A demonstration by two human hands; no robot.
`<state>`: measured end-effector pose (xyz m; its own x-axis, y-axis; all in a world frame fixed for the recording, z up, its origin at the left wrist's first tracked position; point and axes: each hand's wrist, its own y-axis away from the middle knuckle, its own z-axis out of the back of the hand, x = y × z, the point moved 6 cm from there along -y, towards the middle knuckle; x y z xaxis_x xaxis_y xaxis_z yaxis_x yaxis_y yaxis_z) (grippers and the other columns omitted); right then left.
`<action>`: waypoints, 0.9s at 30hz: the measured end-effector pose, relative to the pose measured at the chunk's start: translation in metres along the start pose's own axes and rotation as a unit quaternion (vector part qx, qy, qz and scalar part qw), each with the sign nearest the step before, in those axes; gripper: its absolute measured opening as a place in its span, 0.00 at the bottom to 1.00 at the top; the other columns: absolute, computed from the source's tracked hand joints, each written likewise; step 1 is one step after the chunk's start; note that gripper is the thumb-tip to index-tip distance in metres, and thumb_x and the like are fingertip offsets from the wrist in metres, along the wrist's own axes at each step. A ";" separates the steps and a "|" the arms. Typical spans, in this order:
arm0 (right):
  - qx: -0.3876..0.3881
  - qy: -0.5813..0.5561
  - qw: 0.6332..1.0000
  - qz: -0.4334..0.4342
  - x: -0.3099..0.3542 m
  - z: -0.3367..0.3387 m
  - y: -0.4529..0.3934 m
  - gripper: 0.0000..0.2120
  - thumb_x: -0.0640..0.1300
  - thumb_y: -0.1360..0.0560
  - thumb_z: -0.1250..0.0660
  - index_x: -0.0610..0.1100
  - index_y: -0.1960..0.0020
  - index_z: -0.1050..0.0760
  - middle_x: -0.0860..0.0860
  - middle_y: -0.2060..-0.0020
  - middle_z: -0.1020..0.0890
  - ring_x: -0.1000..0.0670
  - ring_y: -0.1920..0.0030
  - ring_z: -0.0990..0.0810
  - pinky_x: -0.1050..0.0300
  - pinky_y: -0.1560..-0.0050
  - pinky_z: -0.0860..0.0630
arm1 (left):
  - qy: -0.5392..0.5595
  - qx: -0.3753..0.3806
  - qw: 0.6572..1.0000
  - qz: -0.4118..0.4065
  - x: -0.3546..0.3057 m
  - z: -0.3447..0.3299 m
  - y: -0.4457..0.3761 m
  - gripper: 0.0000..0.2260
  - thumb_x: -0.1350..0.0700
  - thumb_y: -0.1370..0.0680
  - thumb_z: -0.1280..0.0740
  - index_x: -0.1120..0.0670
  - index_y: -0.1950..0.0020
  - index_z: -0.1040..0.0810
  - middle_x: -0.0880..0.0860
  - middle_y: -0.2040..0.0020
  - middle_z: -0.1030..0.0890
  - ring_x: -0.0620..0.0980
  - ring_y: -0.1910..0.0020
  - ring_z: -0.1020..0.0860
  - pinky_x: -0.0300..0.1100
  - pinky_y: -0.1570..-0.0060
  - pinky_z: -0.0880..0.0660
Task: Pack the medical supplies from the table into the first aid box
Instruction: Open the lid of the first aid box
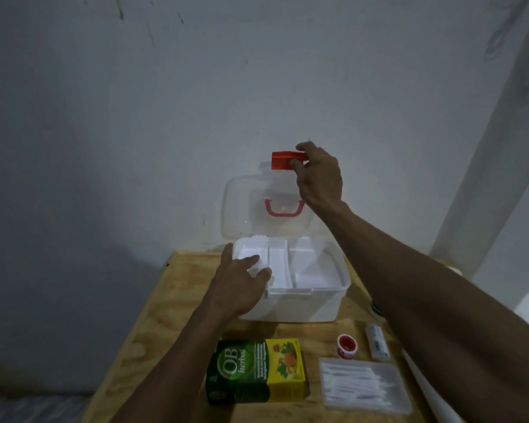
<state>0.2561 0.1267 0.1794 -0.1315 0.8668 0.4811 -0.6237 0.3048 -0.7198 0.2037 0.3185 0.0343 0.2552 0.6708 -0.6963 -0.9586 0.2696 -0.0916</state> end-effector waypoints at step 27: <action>0.016 0.009 1.000 -0.001 -0.014 0.021 0.006 0.15 0.49 0.21 0.36 0.45 0.36 0.23 0.45 0.39 0.23 0.45 0.43 0.22 0.48 0.41 0.24 | -0.018 0.016 1.000 -0.011 0.001 0.000 -0.003 0.24 0.43 0.21 0.37 0.52 0.28 0.28 0.54 0.21 0.45 0.52 0.23 0.43 0.43 0.28 0.43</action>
<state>0.2383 0.1081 0.1786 -0.1154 0.8733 0.4733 -0.6478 0.2951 -0.7024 0.2071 0.3186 0.0342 0.2813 0.6885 -0.6684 -0.9483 0.3060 -0.0838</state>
